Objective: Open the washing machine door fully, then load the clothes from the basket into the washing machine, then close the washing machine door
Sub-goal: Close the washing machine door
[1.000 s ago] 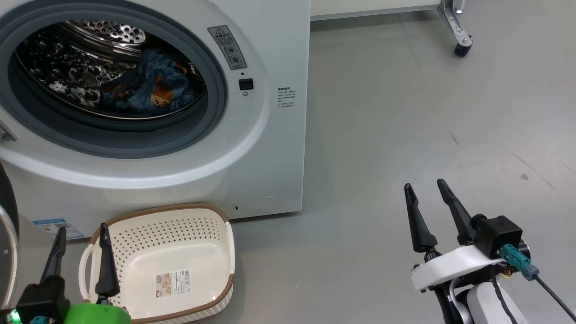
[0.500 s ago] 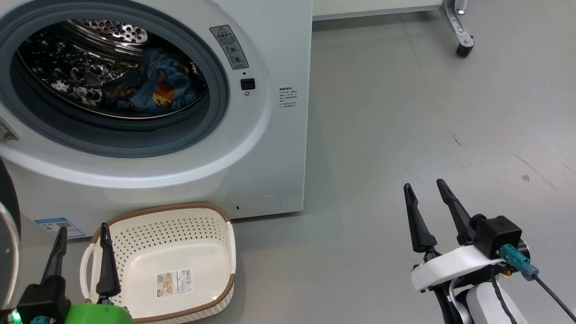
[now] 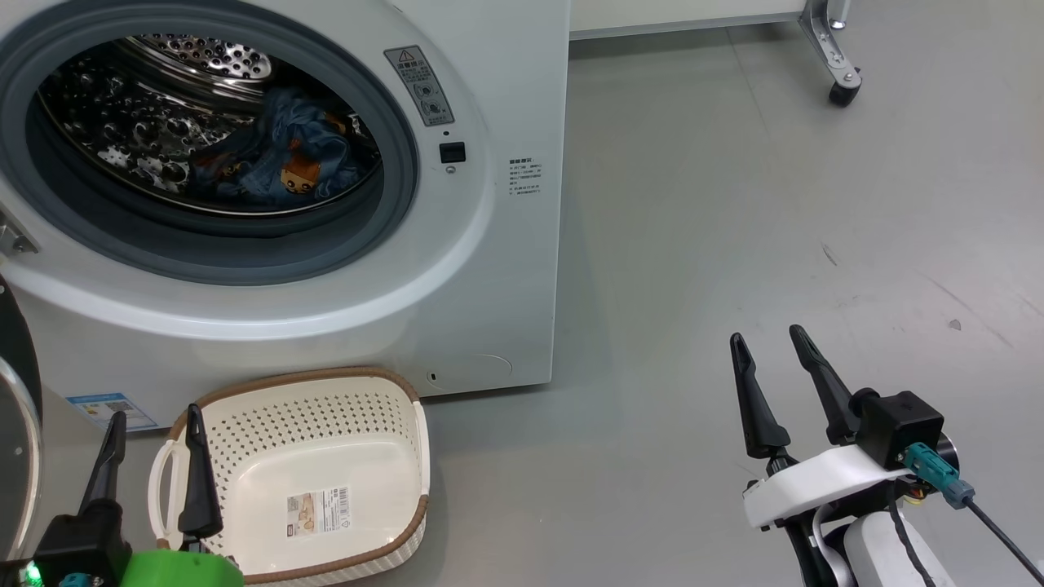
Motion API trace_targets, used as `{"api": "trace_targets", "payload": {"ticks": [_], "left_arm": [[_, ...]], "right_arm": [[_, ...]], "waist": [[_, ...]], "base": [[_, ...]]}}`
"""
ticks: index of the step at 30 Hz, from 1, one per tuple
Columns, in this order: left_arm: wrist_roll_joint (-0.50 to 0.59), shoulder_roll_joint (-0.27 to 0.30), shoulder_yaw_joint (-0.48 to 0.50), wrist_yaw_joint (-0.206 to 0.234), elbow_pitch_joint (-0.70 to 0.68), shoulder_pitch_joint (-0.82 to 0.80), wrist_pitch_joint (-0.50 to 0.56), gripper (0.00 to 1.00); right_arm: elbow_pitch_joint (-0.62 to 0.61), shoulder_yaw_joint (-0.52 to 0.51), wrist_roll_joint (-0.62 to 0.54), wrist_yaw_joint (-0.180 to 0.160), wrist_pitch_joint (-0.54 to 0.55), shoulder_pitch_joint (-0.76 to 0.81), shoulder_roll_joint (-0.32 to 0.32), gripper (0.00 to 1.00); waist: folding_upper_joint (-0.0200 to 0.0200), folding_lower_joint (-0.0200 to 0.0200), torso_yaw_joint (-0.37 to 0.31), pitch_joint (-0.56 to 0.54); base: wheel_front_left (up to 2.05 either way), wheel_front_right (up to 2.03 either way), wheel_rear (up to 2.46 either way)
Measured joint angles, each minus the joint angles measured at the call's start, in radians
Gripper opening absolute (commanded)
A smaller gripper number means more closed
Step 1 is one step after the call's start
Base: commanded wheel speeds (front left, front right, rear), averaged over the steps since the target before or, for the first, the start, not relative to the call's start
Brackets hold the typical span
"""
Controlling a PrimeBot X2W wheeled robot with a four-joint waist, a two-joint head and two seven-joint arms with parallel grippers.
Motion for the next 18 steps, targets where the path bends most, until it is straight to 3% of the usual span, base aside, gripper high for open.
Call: {"api": "trace_targets", "payload": {"ticks": [18], "left_arm": [[0.000, -0.003, 0.000, 0.000, -0.004, 0.000, 0.000, 1.00]], "right_arm": [[0.000, -0.004, 0.000, 0.000, 0.000, 0.000, 0.000, 1.00]], "waist": [[0.0000, 0.0000, 0.003, 0.009]], "base": [[-0.87, 0.72, 0.15]]}}
